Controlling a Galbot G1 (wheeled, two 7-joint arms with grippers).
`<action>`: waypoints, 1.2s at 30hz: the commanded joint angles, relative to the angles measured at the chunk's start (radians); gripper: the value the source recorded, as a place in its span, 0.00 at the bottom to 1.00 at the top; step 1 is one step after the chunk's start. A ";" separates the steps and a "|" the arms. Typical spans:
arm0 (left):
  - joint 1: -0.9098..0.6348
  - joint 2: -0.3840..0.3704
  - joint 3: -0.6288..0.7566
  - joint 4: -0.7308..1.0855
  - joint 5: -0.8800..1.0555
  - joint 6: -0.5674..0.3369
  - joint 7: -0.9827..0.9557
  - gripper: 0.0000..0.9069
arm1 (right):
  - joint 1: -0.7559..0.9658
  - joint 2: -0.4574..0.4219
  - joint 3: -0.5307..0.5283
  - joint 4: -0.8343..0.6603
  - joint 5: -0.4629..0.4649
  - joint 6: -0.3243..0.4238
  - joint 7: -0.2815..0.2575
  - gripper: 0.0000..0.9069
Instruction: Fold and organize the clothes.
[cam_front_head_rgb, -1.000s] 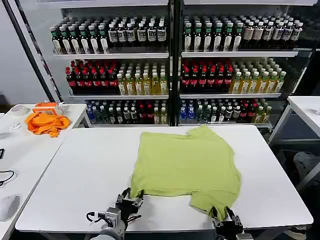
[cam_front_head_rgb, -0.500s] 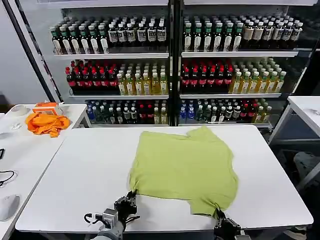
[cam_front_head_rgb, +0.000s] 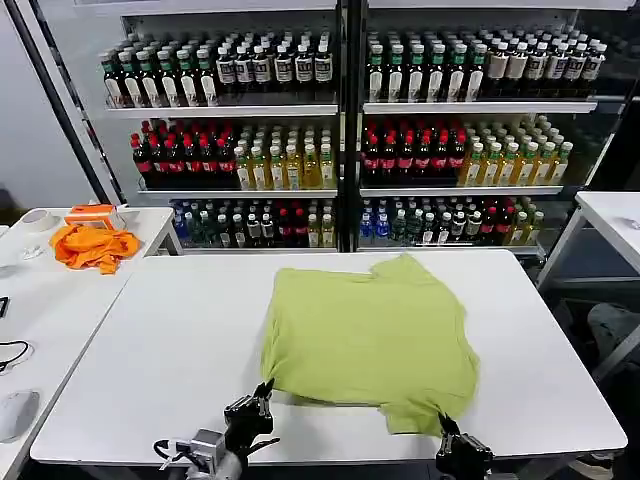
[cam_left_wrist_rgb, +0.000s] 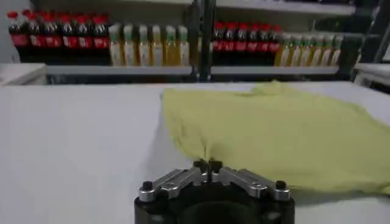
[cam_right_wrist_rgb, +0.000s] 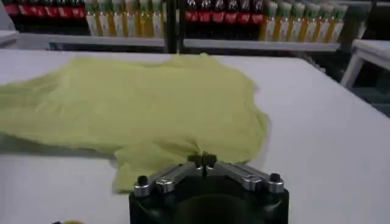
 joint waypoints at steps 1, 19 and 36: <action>0.120 -0.001 -0.023 -0.172 0.002 -0.014 -0.002 0.03 | -0.039 -0.007 0.020 0.082 -0.008 0.000 -0.002 0.00; 0.010 0.015 -0.027 -0.024 -0.031 -0.023 -0.017 0.03 | 0.318 -0.081 -0.059 -0.164 0.082 0.003 -0.012 0.00; -0.163 0.043 0.007 0.164 -0.079 -0.033 -0.044 0.03 | 0.520 -0.117 -0.189 -0.364 0.047 0.009 -0.010 0.00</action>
